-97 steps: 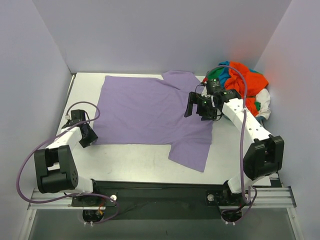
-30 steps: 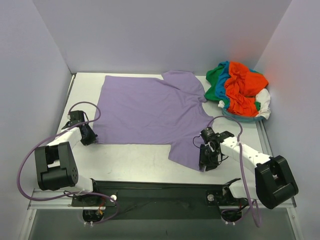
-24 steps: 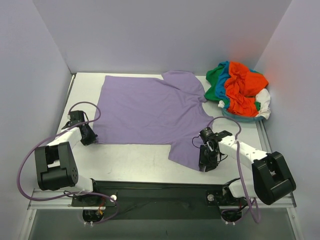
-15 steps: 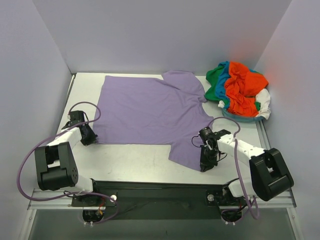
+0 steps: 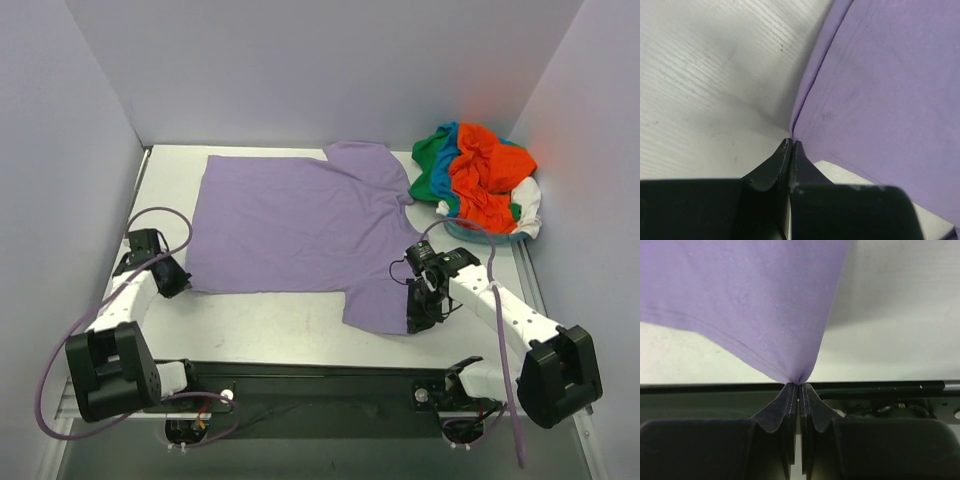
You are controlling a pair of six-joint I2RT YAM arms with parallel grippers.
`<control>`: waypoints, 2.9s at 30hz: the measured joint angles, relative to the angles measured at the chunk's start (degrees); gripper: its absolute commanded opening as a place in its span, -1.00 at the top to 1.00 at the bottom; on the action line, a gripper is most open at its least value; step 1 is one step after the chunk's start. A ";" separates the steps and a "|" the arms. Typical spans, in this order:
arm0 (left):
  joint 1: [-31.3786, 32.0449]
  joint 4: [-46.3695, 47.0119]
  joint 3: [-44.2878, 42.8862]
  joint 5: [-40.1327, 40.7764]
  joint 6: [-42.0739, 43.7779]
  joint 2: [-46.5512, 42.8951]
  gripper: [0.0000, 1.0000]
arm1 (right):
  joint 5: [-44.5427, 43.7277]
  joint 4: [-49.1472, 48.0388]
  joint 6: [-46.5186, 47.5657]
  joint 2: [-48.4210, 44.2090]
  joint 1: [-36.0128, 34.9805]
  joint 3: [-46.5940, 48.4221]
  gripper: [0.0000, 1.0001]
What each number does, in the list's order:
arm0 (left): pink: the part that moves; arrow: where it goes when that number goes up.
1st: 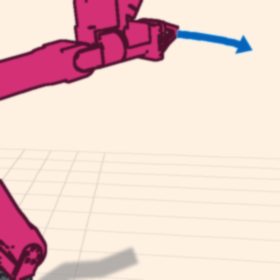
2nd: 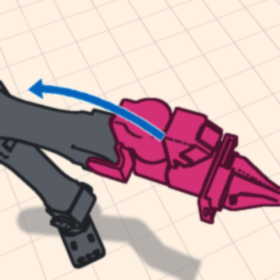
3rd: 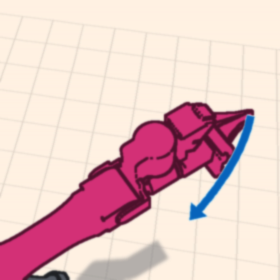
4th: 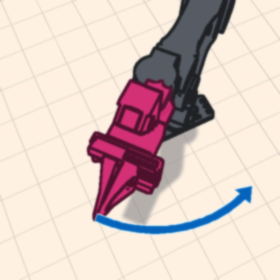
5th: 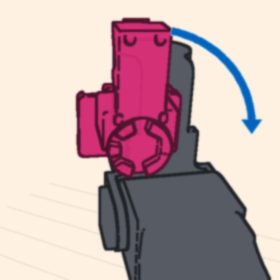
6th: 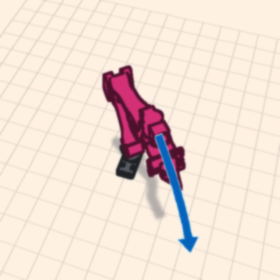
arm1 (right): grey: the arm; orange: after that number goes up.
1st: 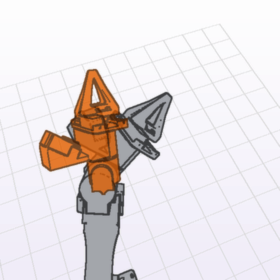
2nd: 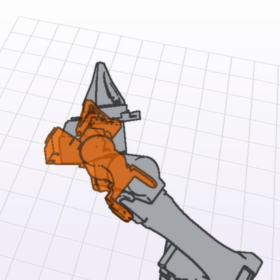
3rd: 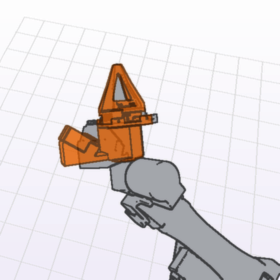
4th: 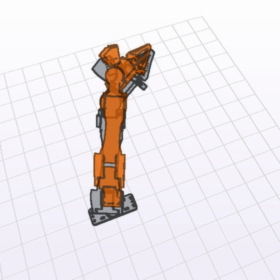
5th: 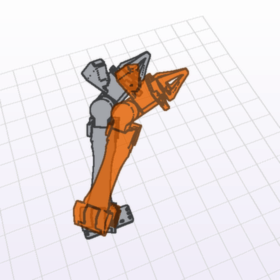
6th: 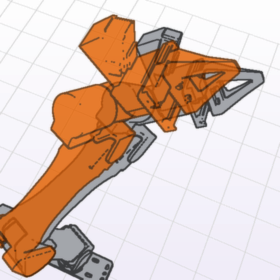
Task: Fold and stack the t-shirts
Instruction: Grap the side of the flattened tshirt closest away from the robot with both arms, then fold the flattened tshirt in 1/3 of the way
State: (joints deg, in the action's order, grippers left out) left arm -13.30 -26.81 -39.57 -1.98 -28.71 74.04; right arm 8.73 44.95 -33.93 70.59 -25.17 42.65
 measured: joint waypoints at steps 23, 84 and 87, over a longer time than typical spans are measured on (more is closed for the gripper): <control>0.00 -18.51 -0.59 -1.57 -7.72 -18.40 1.00 | 2.36 21.62 -1.88 -10.88 -0.07 4.70 1.00; 0.85 -8.70 -38.29 -11.41 -2.67 29.97 -0.20 | 5.29 17.42 9.92 58.53 22.14 89.66 0.05; 0.87 -8.68 -39.74 -11.06 -1.90 30.97 -0.38 | 7.28 15.67 10.16 59.98 22.53 90.47 -0.50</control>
State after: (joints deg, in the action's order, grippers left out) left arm -12.43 -35.48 -79.31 -13.04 -30.61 105.01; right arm 16.01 60.62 -23.77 130.56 -2.63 133.12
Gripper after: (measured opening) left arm 0.657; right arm 0.651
